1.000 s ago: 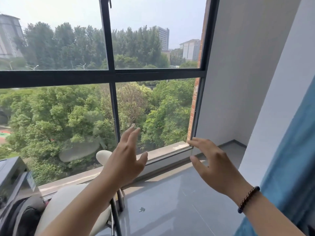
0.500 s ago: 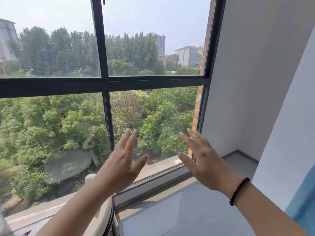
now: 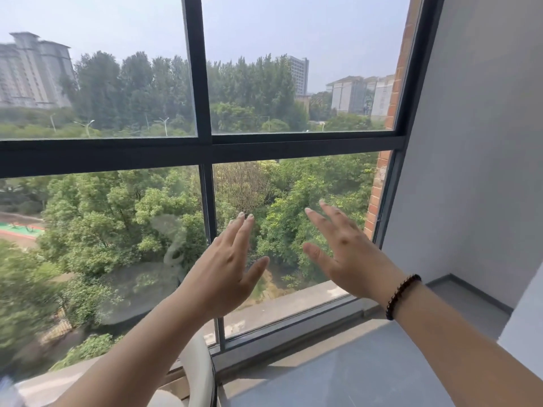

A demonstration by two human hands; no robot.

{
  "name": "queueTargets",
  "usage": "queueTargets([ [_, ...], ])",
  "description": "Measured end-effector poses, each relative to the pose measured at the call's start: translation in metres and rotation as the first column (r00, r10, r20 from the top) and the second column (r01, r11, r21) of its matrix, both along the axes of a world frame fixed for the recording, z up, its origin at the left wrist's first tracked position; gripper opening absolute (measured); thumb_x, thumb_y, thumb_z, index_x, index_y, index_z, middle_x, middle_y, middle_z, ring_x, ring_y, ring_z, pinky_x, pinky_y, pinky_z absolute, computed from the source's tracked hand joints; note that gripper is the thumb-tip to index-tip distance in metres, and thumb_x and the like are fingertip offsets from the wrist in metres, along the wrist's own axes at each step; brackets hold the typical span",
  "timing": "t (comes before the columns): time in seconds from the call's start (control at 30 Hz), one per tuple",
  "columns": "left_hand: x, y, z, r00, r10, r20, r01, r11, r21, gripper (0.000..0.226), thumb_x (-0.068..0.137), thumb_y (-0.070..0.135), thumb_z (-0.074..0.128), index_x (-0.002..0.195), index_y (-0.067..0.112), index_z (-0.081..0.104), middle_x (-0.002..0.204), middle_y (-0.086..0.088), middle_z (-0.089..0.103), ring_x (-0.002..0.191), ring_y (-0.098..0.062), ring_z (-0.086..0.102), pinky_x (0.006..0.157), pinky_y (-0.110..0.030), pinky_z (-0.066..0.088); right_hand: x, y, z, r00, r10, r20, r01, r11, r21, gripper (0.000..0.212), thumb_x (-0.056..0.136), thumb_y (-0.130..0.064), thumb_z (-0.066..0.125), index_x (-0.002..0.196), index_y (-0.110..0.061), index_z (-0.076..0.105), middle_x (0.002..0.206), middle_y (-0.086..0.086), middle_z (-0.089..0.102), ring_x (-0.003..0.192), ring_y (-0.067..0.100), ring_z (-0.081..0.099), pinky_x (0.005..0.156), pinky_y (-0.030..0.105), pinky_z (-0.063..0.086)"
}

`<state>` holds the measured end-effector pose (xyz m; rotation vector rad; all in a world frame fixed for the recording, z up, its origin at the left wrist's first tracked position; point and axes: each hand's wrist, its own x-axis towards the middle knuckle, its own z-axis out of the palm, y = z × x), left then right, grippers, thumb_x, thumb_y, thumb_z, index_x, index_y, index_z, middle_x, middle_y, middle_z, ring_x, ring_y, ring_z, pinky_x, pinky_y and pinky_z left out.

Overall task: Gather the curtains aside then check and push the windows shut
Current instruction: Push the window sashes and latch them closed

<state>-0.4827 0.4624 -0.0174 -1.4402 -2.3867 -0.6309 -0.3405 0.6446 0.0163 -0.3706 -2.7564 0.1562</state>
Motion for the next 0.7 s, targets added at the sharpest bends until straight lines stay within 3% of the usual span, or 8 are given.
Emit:
queueTargets([
  [0.33, -0.065, 0.055, 0.019, 0.995, 0.077, -0.061, -0.077, 0.997, 0.017, 0.077, 0.096, 0.058, 0.028, 0.153, 0.022, -0.011, 0.161, 0.005, -0.008, 0.148, -0.011, 0.004, 0.114, -0.022, 0.002, -0.091, 0.072, 0.003, 0.995, 0.097, 0.01, -0.097, 0.995, 0.032, 0.065, 0.096, -0.057, 0.023, 0.152, -0.03, 0.004, 0.161, -0.002, -0.005, 0.148, 0.017, -0.002, 0.117, 0.04, 0.009],
  [0.7, -0.154, 0.146, 0.069, 0.962, 0.253, -0.105, -0.244, 0.966, 0.089, 0.078, 0.096, 0.058, 0.028, 0.151, 0.024, -0.015, 0.161, 0.004, -0.011, 0.147, -0.017, 0.017, 0.114, -0.027, 0.017, -0.202, 0.19, 0.056, 0.957, 0.278, -0.086, -0.267, 0.956, 0.119, 0.065, 0.095, -0.057, 0.02, 0.152, -0.028, 0.009, 0.161, -0.001, -0.001, 0.148, 0.015, 0.002, 0.114, 0.029, 0.005],
])
